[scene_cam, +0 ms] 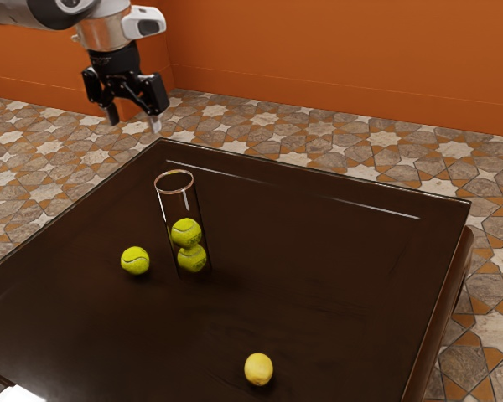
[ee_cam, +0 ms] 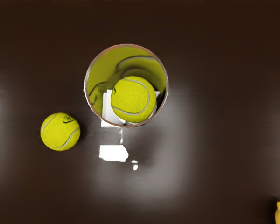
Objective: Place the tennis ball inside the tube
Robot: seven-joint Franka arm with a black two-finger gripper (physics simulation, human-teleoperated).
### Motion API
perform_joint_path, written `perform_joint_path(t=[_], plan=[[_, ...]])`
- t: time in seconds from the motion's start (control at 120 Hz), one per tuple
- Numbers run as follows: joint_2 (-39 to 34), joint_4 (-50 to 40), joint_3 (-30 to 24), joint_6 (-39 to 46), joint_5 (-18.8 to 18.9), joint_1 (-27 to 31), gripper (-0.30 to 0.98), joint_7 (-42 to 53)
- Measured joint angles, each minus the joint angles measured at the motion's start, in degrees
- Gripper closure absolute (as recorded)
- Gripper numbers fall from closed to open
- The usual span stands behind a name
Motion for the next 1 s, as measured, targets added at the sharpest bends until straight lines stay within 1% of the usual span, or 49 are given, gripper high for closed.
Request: perform_joint_path(t=[0.167,0.217,0.3,0.425,0.492,0.558,0.65,0.775,0.892,1.0], plan=[[-0.1,-0.3,-0.3,0.6,0.1,-0.7,0.0,0.0],[-1.8,-2.1,-0.3,0.6,0.1,-0.9,0.0,0.0],[-8.3,-9.7,-0.4,1.0,0.5,-0.7,0.0,0.0],[-17.2,-22.9,-0.4,2.8,1.2,2.4,0.0,0.0],[-20.0,-29.7,-0.1,5.5,1.6,3.3,0.0,0.0],[-21.1,-36.1,0.1,9.7,2.3,4.4,0.0,-0.1],[-20.6,-43.3,0.3,16.6,2.8,6.0,0.0,-0.1],[-17.4,-49.5,0.4,30.0,3.1,7.9,0.0,3.4],[-11.4,-51.2,0.5,42.4,2.3,10.0,0.0,8.4],[-6.5,-50.6,0.5,50.0,0.2,11.3,0.0,12.6]])
